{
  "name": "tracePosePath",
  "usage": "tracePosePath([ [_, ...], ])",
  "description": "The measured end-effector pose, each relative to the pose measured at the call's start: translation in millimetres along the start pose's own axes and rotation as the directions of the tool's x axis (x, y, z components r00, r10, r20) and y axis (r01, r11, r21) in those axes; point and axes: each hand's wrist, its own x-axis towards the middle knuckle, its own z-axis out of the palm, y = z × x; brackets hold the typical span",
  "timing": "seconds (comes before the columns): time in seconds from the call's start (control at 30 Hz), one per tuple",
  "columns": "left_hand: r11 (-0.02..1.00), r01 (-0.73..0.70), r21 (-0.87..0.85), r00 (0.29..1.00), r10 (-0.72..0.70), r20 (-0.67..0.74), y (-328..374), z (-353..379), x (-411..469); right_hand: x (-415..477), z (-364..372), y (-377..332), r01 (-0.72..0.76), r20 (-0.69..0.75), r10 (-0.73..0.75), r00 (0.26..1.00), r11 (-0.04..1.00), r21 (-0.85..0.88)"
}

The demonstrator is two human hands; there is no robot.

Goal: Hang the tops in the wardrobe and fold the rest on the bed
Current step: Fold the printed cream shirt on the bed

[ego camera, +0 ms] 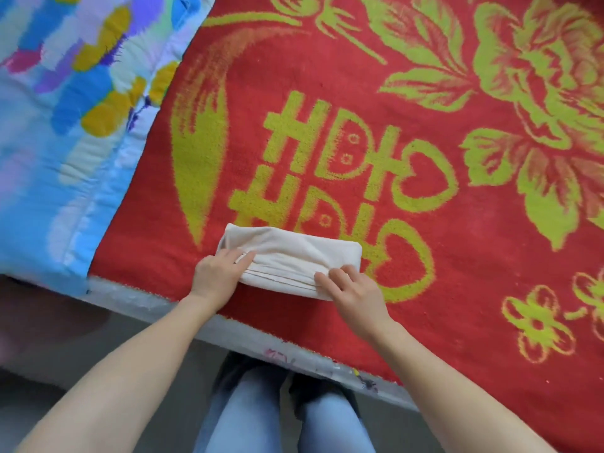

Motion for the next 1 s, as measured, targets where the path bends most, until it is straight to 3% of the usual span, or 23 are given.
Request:
tracePosePath([
  [0.1, 0.994, 0.062, 0.087, 0.996, -0.056, -0.071, 9.3, -43.4, -24.3, 13.3, -27.0, 1.4, 0.157, 0.033, -0.157, 0.987, 0.988, -0.001],
  [0.23, 0.928, 0.347, 0.136, 0.933, -0.326, -0.156, 31.5, -107.3, -110.9, 55.1, -58.6, -41.6, 0.421, 0.017, -0.422, 0.906, 0.905, 0.054],
  [0.33, 0.791, 0.586, 0.176, 0.809, -0.557, -0.189, 49.5, -156.3, -201.8, 89.5, -75.5, -115.3, 0.623, -0.044, -0.624, 0.780, 0.769, 0.141],
  [0.5, 0.473, 0.856, 0.208, 0.515, -0.815, -0.265, 95.0, -222.7, -355.5, 98.1, -95.8, -269.4, 0.858, -0.177, -0.851, 0.495, 0.447, 0.254],
  [0.63, 0.240, 0.954, 0.181, 0.283, -0.919, -0.275, 145.6, -246.9, -475.0, 67.6, -107.9, -392.0, 0.944, -0.277, -0.925, 0.259, 0.181, 0.277],
  [0.73, 0.107, 0.985, 0.133, 0.142, -0.946, -0.291, 177.7, -250.7, -560.6, 27.7, -107.2, -480.5, 0.956, -0.335, -0.933, 0.129, 0.028, 0.291],
  [0.83, 0.031, 0.995, 0.093, 0.061, -0.939, -0.338, 191.5, -240.8, -643.8, -15.0, -95.0, -561.5, 0.950, -0.348, -0.935, 0.070, -0.045, 0.310],
  [1.0, -0.043, 0.996, 0.077, -0.017, -0.949, -0.315, 179.6, -234.1, -753.3, -64.6, -69.0, -664.2, 0.924, -0.263, -0.963, 0.062, -0.044, 0.381],
])
